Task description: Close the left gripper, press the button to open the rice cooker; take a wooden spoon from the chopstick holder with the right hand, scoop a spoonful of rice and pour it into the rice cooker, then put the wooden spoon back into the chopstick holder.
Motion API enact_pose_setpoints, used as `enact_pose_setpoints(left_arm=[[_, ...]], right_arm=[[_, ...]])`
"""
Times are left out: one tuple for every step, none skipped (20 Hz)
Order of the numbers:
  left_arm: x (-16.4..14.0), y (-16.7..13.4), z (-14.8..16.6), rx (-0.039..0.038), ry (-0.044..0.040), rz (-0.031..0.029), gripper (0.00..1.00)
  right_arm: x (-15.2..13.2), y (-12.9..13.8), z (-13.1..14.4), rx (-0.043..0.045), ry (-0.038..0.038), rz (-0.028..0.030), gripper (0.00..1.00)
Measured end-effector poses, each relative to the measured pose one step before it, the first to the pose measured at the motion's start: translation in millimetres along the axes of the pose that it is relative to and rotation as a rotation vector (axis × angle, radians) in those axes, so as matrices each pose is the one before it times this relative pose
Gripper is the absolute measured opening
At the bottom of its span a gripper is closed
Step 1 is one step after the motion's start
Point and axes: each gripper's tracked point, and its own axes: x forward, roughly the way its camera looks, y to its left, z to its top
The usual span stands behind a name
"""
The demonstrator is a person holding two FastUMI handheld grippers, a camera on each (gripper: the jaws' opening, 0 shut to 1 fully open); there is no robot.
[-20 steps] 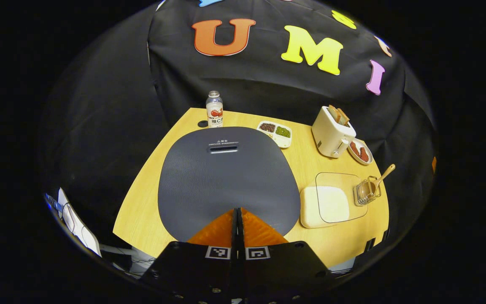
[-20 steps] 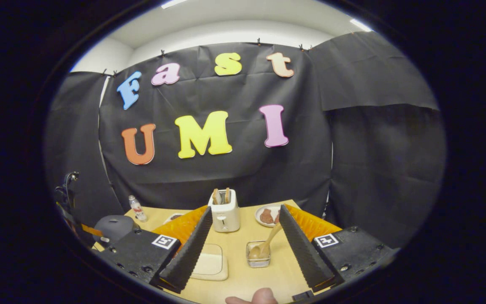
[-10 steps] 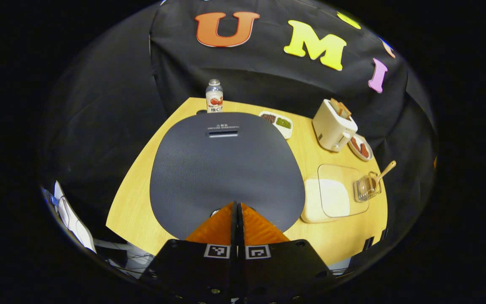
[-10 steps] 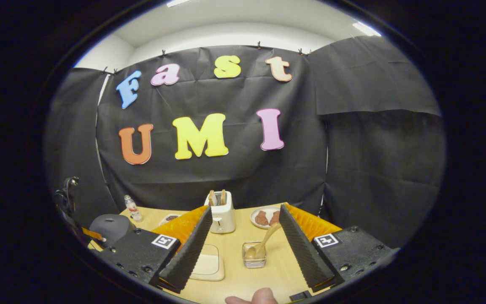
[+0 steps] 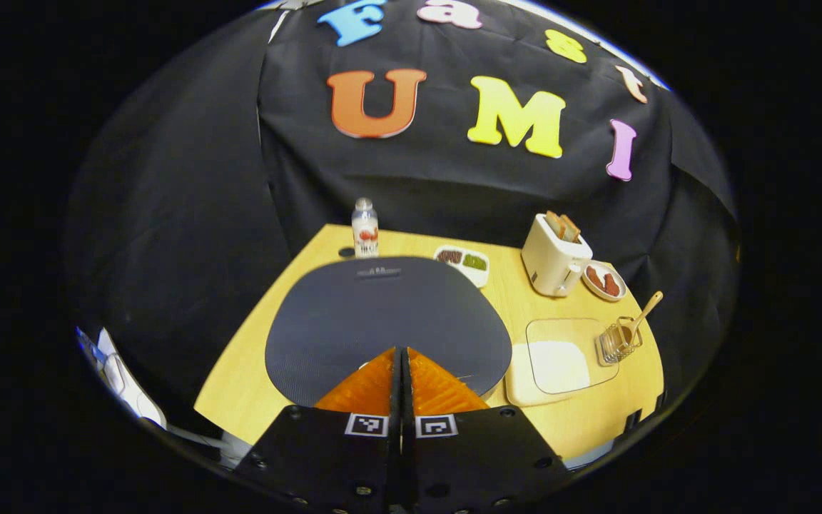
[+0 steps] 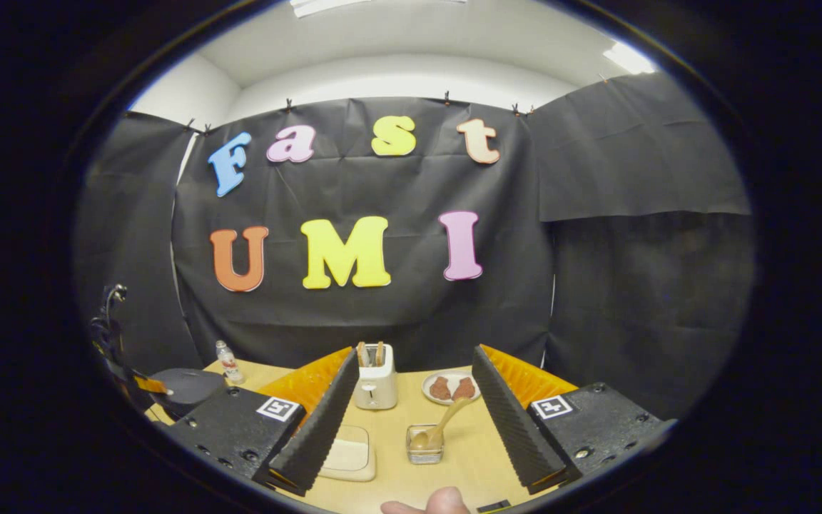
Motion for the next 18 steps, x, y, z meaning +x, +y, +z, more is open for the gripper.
enact_pose_setpoints(left_arm=[[-4.24, 0.10, 16.31, 0.00830, -0.04914, 0.00355, 0.01], [-3.93, 1.28, 14.59, 0.00053, -0.04019, 0.00384, 0.00], [-2.48, 2.55, 13.45, 0.00106, -0.04612, 0.01068, 0.00], [-2.76, 3.88, 15.48, -0.00231, -0.03886, 0.01847, 0.01], [0.16, 2.76, 16.16, -0.00153, -0.04622, 0.01324, 0.01], [-2.36, 0.33, 16.36, -0.00163, -0.04396, 0.00359, 0.02], [-2.55, -1.51, 10.04, -0.00834, -0.02416, -0.00175, 0.02], [-1.59, -1.01, 6.21, -0.01583, -0.02023, -0.00675, 0.07], [-4.05, -1.45, 10.07, -0.01624, -0.01883, -0.00600, 0.11], [-2.85, -1.92, 7.17, -0.01422, -0.01546, -0.00794, 0.19], [-2.84, -1.95, 5.75, -0.00313, -0.01547, -0.00413, 0.17], [-3.15, -0.51, 4.11, 0.00115, -0.01074, -0.00626, 0.51], [-4.47, -1.53, 2.56, 0.00228, -0.00869, -0.00529, 0.59], [-3.88, -3.43, 3.85, 0.00132, -0.00562, -0.00753, 0.67], [-5.57, -0.25, 1.36, -0.00185, -0.00541, 0.00226, 0.74], [-5.55, -1.60, 3.77, -0.00215, -0.01023, -0.00083, 0.82], [-4.04, -1.19, 3.81, -0.00172, -0.01376, 0.00524, 0.90], [-3.99, -0.18, 1.21, -0.00014, -0.00972, 0.00995, 0.97]], right_arm=[[-2.36, 0.65, 1.38, 0.00706, 0.00110, 0.00349, 1.00], [-2.19, 1.36, 1.27, 0.00211, 0.00091, 0.00362, 0.99], [-0.75, 0.12, 0.95, -0.00201, -0.00176, 0.00276, 0.99], [-0.96, 1.22, 2.33, -0.00538, -0.00336, 0.00403, 1.00], [-1.12, 1.33, 2.33, -0.00533, -0.00429, 0.00479, 1.00], [-1.99, 1.50, 3.50, -0.00212, -0.00536, 0.00640, 1.00], [-0.54, 0.58, 2.37, -0.00188, -0.00798, 0.00404, 1.00], [-0.68, 0.07, 1.88, -0.00110, -0.00545, 0.00142, 1.00], [-0.22, -0.51, 0.09, 0.00032, -0.00233, -0.00042, 0.99], [-0.95, -0.32, -1.14, 0.00321, 0.00219, -0.00152, 0.99], [-0.74, 0.20, -2.29, 0.00505, 0.00446, -0.00079, 1.00], [-1.73, -0.11, -1.26, 0.00495, 0.00417, -0.00138, 1.00], [-1.10, 0.36, -1.84, 0.00137, 0.00382, -0.00025, 1.00], [-2.07, -1.02, -0.29, -0.00076, -0.00213, -0.00395, 1.00], [-1.97, -0.24, 0.18, -0.00145, -0.00211, 0.00022, 1.00], [-1.50, -0.34, -1.90, -0.00443, 0.00581, -0.00076, 1.00], [-1.29, -1.39, -1.84, -0.00348, 0.00340, -0.00351, 0.99], [-0.92, -1.94, -1.53, -0.00244, 0.00387, -0.00436, 1.00]])
